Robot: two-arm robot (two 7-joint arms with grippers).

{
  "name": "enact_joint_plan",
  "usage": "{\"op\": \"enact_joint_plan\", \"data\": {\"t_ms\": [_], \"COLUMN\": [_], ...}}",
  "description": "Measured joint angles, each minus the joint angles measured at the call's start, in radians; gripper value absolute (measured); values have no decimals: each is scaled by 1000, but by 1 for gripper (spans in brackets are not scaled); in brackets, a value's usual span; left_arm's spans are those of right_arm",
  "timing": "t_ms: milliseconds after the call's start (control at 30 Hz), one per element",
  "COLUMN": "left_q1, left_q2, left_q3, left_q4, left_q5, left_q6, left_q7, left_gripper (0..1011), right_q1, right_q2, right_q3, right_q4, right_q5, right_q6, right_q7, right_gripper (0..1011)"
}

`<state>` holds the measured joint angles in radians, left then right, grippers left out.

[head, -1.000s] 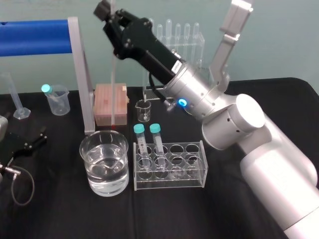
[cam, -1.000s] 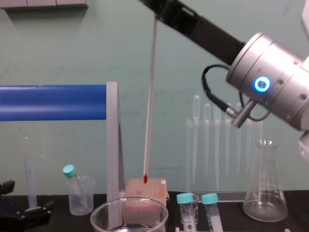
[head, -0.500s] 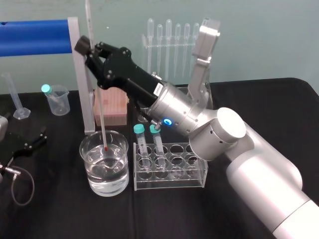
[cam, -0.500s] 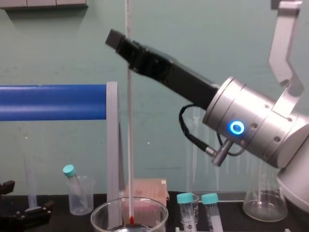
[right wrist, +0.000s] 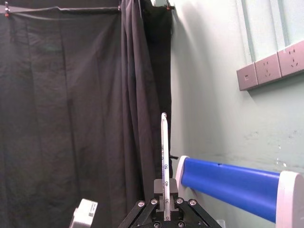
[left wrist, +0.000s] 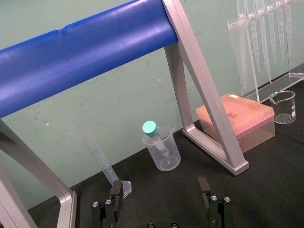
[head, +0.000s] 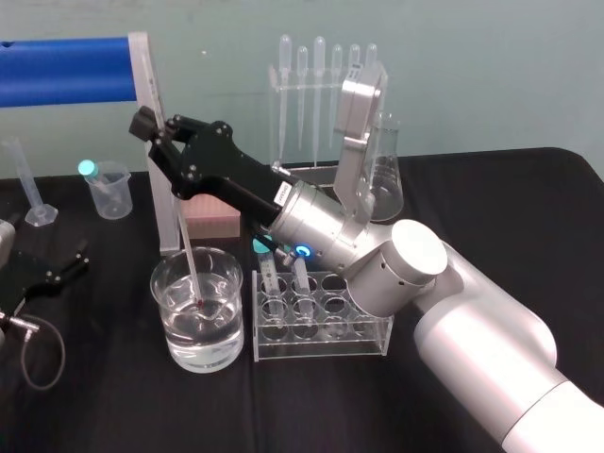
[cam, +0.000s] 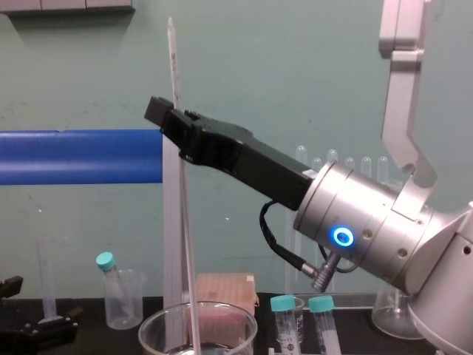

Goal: Hold the thermometer with one hand and immerse one end into the beaker, then reinsert it into the test tube rack.

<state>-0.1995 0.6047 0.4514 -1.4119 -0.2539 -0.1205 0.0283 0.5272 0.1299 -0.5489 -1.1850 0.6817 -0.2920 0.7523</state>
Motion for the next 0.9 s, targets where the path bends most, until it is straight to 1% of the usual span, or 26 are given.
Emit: {"op": "enact_joint_plan", "data": {"t_ms": [367,633,900], "left_q1": [0,0,0], "left_q2": [0,0,0], "left_q3": [0,0,0], "left_q4": [0,0,0], "left_q5": [0,0,0], "left_q6": [0,0,0], "left_q7": [0,0,0], "left_gripper": [1008,1008,1008], "right_q1": [5,-1,-7], "right_q2": [-11,-13,-14], "right_q3": [-6,-3,7], "right_q4": [43,58,76], "right_q5": [-29,-29,-17], "right_q6": [-21,-33,-51], "right_q7": [12,32,58], "right_gripper": [56,56,55]}}
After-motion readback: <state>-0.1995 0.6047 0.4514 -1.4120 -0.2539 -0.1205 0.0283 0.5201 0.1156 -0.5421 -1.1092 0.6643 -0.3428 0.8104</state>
